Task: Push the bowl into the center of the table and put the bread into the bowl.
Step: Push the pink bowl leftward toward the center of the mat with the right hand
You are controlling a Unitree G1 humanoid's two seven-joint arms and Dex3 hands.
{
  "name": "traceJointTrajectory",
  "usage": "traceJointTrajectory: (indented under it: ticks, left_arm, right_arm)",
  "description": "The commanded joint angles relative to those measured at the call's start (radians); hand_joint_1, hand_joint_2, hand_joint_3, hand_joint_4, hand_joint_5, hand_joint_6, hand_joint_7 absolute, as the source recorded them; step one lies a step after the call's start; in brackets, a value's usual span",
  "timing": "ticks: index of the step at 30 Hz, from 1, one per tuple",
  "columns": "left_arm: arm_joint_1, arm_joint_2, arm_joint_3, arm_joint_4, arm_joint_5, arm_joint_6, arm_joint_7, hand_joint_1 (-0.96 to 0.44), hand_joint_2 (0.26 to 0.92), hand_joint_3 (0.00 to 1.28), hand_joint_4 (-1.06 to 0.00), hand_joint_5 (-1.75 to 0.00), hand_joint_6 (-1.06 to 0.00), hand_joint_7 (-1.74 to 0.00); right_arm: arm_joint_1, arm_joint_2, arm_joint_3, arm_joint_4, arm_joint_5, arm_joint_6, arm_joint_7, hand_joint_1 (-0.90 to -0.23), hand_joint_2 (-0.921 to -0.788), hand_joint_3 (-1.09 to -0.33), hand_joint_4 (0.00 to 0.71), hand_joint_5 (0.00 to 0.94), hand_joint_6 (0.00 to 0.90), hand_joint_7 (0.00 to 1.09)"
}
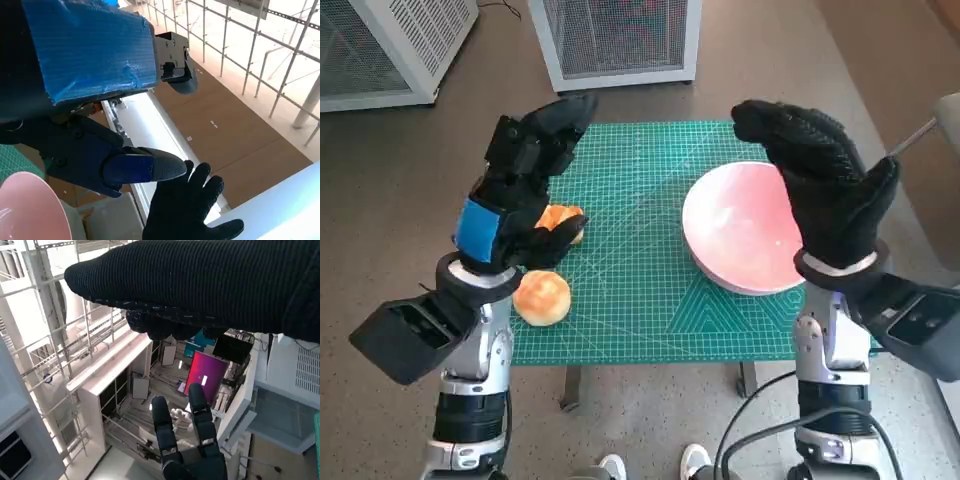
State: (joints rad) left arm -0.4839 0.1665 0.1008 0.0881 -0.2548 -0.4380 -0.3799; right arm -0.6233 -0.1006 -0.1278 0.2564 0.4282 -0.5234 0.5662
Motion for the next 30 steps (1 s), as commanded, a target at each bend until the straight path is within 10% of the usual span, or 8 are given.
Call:
traceJointTrajectory:
  ticks: [1, 24, 27, 30]
  left_arm:
    - [0.012, 0.001, 0.005, -0.019, -0.018, 0.005, -0.003, -0.62, 0.921, 0.39, -0.27, 0.0, -0.01, -0.74]
    - [0.022, 0.004, 0.007, -0.015, -0.025, -0.001, -0.006, -0.63, 0.921, 0.39, -0.27, 0.0, -0.04, -0.67]
    - [0.027, 0.0, 0.009, -0.009, -0.028, -0.011, -0.007, -0.63, 0.921, 0.38, -0.27, 0.0, -0.05, -0.65]
    - [0.03, -0.001, 0.011, -0.006, -0.024, -0.017, -0.004, -0.63, 0.921, 0.38, -0.27, 0.0, -0.06, -0.63]
  right_arm:
    - [0.023, 0.005, 0.0, 0.0, 0.001, 0.018, -0.003, -0.56, -0.921, -0.458, 0.418, 0.008, 0.082, 0.68]
    - [-0.078, -0.051, -0.099, 0.31, -0.005, -0.176, 0.056, -0.545, -0.921, -0.544, 0.408, 0.0, 0.052, 0.63]
    - [-0.151, -0.146, -0.185, 0.616, -0.079, -0.251, -0.092, -0.529, -0.921, -0.621, 0.407, 0.0, 0.062, 0.62]
    - [-0.175, -0.178, -0.21, 0.721, -0.09, -0.253, -0.139, -0.519, -0.921, -0.667, 0.403, 0.0, 0.068, 0.62]
